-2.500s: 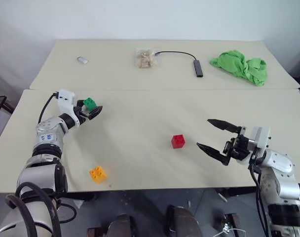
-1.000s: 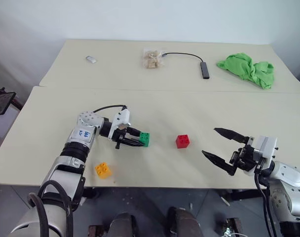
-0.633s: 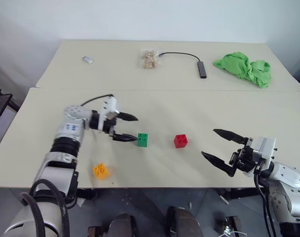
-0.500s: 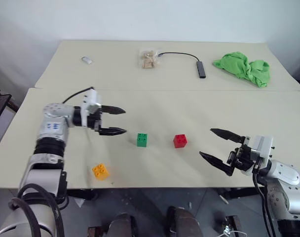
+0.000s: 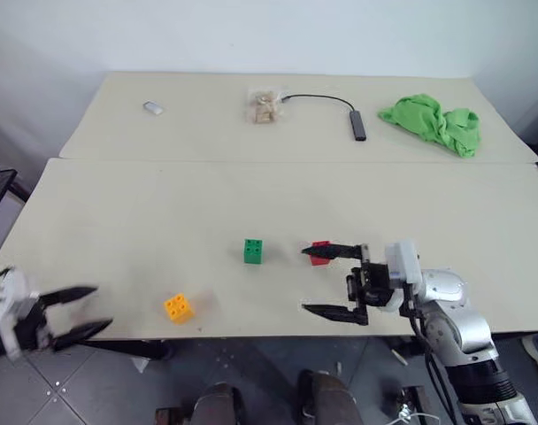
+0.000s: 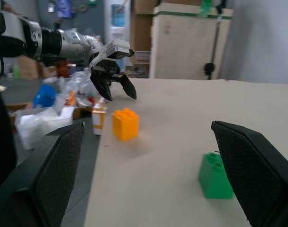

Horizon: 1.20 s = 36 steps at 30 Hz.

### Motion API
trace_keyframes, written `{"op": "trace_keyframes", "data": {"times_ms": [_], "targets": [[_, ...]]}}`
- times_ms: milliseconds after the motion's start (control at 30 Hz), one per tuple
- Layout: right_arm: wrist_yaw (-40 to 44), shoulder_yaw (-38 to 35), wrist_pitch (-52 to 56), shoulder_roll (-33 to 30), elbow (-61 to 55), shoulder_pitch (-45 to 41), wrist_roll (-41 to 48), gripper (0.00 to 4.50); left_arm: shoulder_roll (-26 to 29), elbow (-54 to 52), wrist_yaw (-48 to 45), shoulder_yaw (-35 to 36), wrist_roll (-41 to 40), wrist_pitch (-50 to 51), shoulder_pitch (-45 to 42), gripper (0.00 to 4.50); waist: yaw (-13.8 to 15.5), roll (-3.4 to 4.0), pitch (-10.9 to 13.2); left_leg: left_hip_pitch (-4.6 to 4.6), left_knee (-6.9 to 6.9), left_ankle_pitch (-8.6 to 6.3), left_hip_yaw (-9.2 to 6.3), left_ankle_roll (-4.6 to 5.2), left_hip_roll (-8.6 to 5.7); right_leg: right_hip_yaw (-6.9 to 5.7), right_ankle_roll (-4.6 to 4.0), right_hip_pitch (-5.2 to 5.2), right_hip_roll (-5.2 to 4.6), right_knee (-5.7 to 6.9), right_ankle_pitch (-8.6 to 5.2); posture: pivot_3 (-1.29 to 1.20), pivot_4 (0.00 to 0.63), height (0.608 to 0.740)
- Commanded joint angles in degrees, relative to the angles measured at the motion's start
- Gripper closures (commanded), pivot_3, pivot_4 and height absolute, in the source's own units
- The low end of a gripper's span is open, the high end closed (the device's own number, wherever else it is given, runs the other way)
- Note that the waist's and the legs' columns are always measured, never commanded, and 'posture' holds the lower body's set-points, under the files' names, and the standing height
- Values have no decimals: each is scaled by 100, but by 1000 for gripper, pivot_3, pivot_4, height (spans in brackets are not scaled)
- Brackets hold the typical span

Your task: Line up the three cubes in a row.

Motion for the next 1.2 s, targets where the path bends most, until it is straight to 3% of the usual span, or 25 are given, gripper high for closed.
{"op": "trace_keyframes", "data": {"times_ms": [33, 300, 533, 633, 900, 1067, 1200], "targets": [[197, 84, -164, -33, -14, -118, -138, 0, -253, -953, 224, 303, -388, -21, 290, 20, 87, 1, 0, 1, 2, 0, 1, 0, 0, 1, -4, 0, 0, -2, -2, 0, 150, 740], [360, -245, -180, -391, 353, -69, -173, 0, -573, -2347, 640, -1151, -358, 343, -246, 20, 118, -4, -4, 4, 4, 0, 7, 0, -2, 2, -7, 3, 1, 0, -3, 0, 150, 740], [154, -462, -189, -423, 276, 77, -199, 0, -781, -2337, 948, -1554, -242, 241, -151, 20, -61, -3, -4, 5, -9, 0, 20, -8, 3, 6, -16, -17, 5, 16, -8, 0, 150, 740], [0, -539, -191, -415, 121, 252, -217, 0, -946, -2177, 1285, -1548, -270, 261, -338, 638, -43, -3, -4, 4, -5, 0, 22, -7, 2, 12, -15, -17, 4, 15, -8, 0, 150, 740], [-186, -727, -149, -580, -51, 597, -222, 0, -703, -1636, 919, -1991, -178, 154, -1317, 3027, 72, -3, -4, 6, -1, 0, 29, -6, 1, 17, -16, -17, 4, 15, -8, 0, 150, 740], [-273, -907, -67, -727, -109, 746, -168, 0, -506, -102, 132, -2768, 390, -600, -3044, 3025, 119, -3, -5, 5, 4, 2, 33, -4, 0, 16, -16, -16, 5, 14, -8, 0, 150, 740], [-338, -978, -67, -765, -164, 833, -179, 0, -621, 1970, -635, -3490, 1112, -1607, -4667, 3025, 93, -3, -6, 3, 0, 2, 41, -4, -2, 14, -16, -18, 7, 13, -8, 0, 150, 740]]}}
